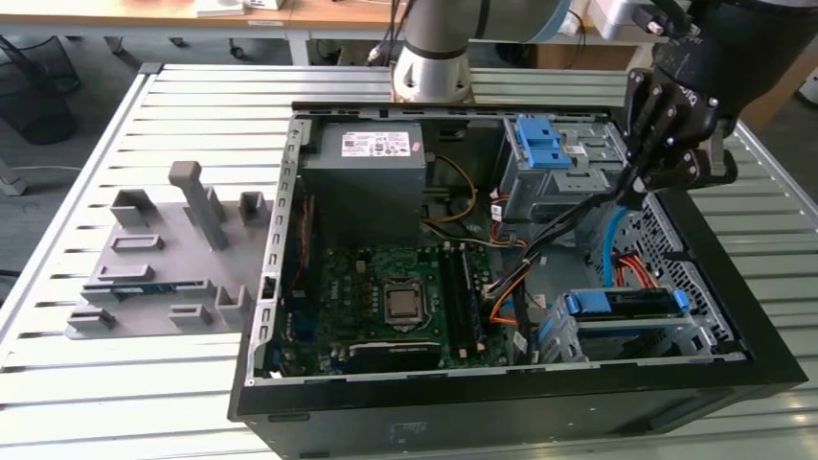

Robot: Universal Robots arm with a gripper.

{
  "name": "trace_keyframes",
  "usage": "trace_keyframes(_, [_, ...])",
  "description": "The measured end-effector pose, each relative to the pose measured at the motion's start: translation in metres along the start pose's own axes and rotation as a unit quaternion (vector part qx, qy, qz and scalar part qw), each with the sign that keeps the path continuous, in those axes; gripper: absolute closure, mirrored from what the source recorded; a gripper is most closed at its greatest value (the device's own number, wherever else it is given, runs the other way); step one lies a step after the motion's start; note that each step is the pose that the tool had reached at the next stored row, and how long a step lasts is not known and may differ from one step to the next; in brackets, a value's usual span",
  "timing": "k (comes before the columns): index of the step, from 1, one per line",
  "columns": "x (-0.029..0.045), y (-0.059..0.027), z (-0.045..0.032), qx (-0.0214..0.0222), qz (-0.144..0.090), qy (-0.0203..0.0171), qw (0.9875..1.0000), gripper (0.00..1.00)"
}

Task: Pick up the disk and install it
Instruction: 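Insert the second disk wire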

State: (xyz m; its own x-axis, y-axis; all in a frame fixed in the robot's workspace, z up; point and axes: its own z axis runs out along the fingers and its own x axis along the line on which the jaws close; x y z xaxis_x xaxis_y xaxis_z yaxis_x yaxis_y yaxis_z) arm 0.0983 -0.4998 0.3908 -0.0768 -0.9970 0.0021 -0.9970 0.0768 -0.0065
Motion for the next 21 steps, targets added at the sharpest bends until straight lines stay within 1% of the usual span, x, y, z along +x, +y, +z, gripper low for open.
trace_keyframes(3, [-0.003,0.0001,-0.0015,0.0,0.0,0.0,1.0,0.82])
trace_keyframes(4, [-0.0045,0.0002,-0.0016,0.0,0.0,0.0,1.0,0.75])
trace_keyframes(5, [-0.0066,0.0003,-0.0016,0.0,0.0,0.0006,1.0,0.75])
trace_keyframes(6, [-0.0081,0.0002,-0.0016,0.0002,0.001,0.0022,1.0,0.75])
trace_keyframes(9, [-0.0121,-0.001,-0.0014,0.0008,0.001,0.0101,0.9999,0.75])
trace_keyframes(10, [-0.0144,-0.002,-0.0008,0.0013,0.002,0.0161,0.9999,0.75])
trace_keyframes(11, [-0.0154,-0.0023,-0.0004,0.0016,0.002,0.0201,0.9998,0.75])
trace_keyframes(12, [-0.0176,-0.0025,0.0008,0.0021,0.003,0.0271,0.9996,0.75])
trace_keyframes(16, [-0.0198,-0.0024,0.003,0.0033,0.005,0.0426,0.9991,0.75])
trace_keyframes(17, [-0.0202,-0.0024,0.0037,0.0035,0.006,0.0458,0.9989,0.75])
trace_keyframes(20, [-0.0214,-0.0023,0.0061,0.0041,0.007,0.0533,0.9985,0.75])
trace_keyframes(21, [-0.0217,-0.0024,0.0068,0.0044,0.007,0.0569,0.9983,0.75])
